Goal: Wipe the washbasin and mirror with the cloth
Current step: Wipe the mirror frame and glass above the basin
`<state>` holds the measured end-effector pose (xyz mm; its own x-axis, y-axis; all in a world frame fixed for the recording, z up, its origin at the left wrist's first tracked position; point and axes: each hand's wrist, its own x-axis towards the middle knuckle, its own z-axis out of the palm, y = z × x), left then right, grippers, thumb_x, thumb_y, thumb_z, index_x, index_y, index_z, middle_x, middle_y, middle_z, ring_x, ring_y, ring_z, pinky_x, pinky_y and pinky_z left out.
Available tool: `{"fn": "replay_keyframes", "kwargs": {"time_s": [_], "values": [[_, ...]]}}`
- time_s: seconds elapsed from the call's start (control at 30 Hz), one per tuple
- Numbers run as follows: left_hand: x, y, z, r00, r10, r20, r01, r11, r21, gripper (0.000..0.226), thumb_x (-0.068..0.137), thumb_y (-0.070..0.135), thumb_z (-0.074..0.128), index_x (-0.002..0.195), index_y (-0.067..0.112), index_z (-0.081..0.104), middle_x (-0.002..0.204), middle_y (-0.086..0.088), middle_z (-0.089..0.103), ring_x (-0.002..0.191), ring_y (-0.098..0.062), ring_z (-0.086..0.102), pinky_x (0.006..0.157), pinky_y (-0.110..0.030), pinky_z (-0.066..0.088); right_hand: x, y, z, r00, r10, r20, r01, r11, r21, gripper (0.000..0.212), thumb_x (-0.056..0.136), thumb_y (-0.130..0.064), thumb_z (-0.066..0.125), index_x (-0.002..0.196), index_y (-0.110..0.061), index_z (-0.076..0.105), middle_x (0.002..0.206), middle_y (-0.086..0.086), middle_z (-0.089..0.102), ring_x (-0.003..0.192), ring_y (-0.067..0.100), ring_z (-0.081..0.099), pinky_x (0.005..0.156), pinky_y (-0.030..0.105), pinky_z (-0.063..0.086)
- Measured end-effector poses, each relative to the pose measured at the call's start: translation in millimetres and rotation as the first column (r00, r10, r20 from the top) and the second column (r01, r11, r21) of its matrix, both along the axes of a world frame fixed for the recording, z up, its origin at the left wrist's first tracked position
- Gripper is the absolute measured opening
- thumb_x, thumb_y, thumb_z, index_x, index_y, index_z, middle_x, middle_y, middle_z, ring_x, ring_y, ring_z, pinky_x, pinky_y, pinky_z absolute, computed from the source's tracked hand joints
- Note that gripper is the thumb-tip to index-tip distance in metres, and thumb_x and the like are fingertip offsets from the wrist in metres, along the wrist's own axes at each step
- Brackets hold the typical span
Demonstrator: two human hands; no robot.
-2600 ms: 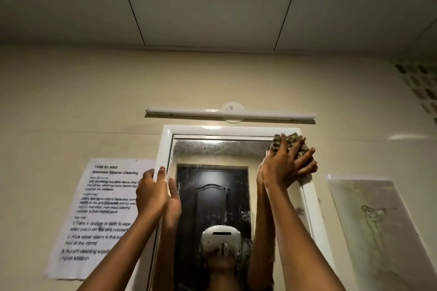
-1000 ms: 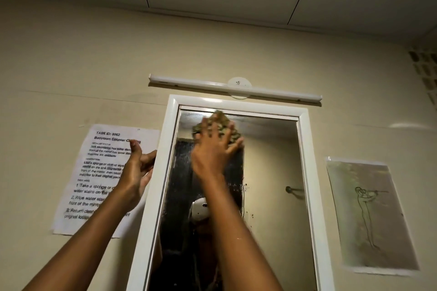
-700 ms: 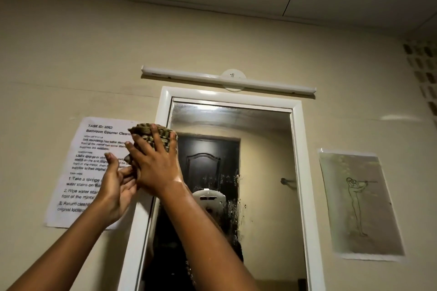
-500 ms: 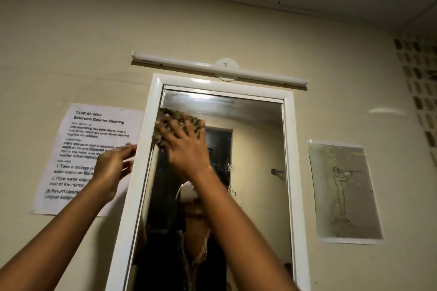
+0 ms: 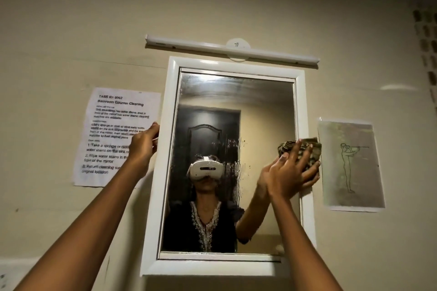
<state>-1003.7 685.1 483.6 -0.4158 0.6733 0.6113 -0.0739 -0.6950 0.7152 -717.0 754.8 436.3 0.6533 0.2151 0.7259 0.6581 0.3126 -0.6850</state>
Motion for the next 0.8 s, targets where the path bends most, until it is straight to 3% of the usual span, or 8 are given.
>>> {"fn": "replay_keyframes", "kwargs": {"time_s": [0.07, 0.17, 0.23, 0.33, 0.4, 0.53, 0.67, 0.8], "values": [[-3, 0, 0, 0.999, -0.036, -0.028, 0.035, 0.999, -0.017, 0.045, 0.097, 0.037, 0.044, 0.123, 0.004, 0.060, 0.118, -0.013, 0.065, 0.096, -0.020, 0.059, 0.082, -0.029, 0.047, -17, 0, 7, 0.995, 0.028, -0.094, -0.029, 1.000, -0.002, 0.051, 0.099, -0.031, 0.038, 0.148, -0.032, 0.023, 0.160, -0.001, 0.015, 0.146, 0.037, -0.001, 0.115, 0.060, -0.002], [-8, 0, 1, 0.995, -0.085, -0.053, 0.082, 0.995, -0.053, 0.057, 0.098, 0.047, 0.034, 0.130, 0.005, 0.057, 0.132, -0.011, 0.059, 0.115, -0.022, 0.054, 0.098, -0.031, 0.040, -37, 2, 23, 0.991, 0.039, -0.131, -0.039, 0.999, 0.006, 0.053, 0.099, -0.030, 0.040, 0.148, -0.031, 0.021, 0.160, -0.002, 0.013, 0.146, 0.038, -0.006, 0.113, 0.061, -0.008], [-8, -1, 1, 0.990, -0.128, -0.065, 0.125, 0.991, -0.049, 0.064, 0.098, 0.051, 0.028, 0.133, 0.005, 0.054, 0.136, -0.011, 0.057, 0.125, -0.025, 0.051, 0.104, -0.032, 0.038, -55, 2, 33, 0.998, 0.058, -0.036, -0.057, 0.998, 0.025, 0.059, 0.096, -0.029, 0.046, 0.148, -0.033, 0.018, 0.160, -0.003, 0.010, 0.146, 0.037, -0.006, 0.112, 0.058, -0.011], [-8, -1, -3, 0.978, -0.207, -0.015, 0.207, 0.978, -0.011, 0.075, 0.095, 0.058, 0.020, 0.132, 0.000, 0.052, 0.136, -0.016, 0.055, 0.129, -0.026, 0.048, 0.106, -0.032, 0.037, -105, -4, 40, 0.956, 0.118, 0.270, -0.138, 0.989, 0.055, 0.071, 0.091, -0.021, 0.048, 0.149, -0.033, 0.010, 0.159, -0.006, 0.003, 0.146, 0.035, -0.006, 0.109, 0.056, -0.017], [-9, 1, -7, 0.964, -0.258, 0.066, 0.258, 0.966, 0.012, 0.084, 0.093, 0.063, 0.017, 0.132, -0.003, 0.051, 0.137, -0.020, 0.053, 0.131, -0.026, 0.046, 0.108, -0.032, 0.035, -143, -14, 46, 0.849, 0.188, 0.494, -0.232, 0.972, 0.028, 0.072, 0.089, -0.022, 0.045, 0.149, -0.033, 0.007, 0.160, -0.003, 0.007, 0.145, 0.036, -0.007, 0.110, 0.059, -0.018], [-17, 5, -18, 0.923, -0.316, 0.219, 0.317, 0.948, 0.034, 0.094, 0.088, 0.071, 0.011, 0.135, -0.003, 0.046, 0.144, -0.022, 0.045, 0.135, -0.027, 0.042, 0.111, -0.033, 0.032, -197, -30, 34, 0.510, 0.203, 0.836, -0.269, 0.961, -0.069, 0.065, 0.092, -0.030, 0.044, 0.149, -0.033, 0.012, 0.160, -0.001, 0.011, 0.145, 0.039, -0.005, 0.110, 0.063, -0.013], [-23, 5, -26, 0.910, -0.321, 0.263, 0.332, 0.943, 0.005, 0.091, 0.087, 0.073, 0.013, 0.128, 0.002, 0.052, 0.143, -0.018, 0.046, 0.135, -0.026, 0.042, 0.109, -0.035, 0.034, -185, -25, 10, 0.272, 0.120, 0.955, -0.186, 0.980, -0.070, 0.056, 0.096, -0.036, 0.040, 0.148, -0.035, 0.018, 0.160, -0.004, 0.015, 0.147, 0.035, -0.006, 0.116, 0.061, -0.004], [-19, 5, -26, 0.957, -0.226, 0.184, 0.243, 0.967, -0.078, 0.084, 0.092, 0.066, 0.016, 0.132, 0.000, 0.050, 0.140, -0.020, 0.050, 0.131, -0.026, 0.047, 0.105, -0.032, 0.037, -128, -16, 6, 0.190, 0.029, 0.981, -0.131, 0.991, -0.004, 0.065, 0.092, -0.030, 0.047, 0.147, -0.039, 0.015, 0.159, -0.003, 0.018, 0.147, 0.033, -0.003, 0.117, 0.056, -0.006]]}}
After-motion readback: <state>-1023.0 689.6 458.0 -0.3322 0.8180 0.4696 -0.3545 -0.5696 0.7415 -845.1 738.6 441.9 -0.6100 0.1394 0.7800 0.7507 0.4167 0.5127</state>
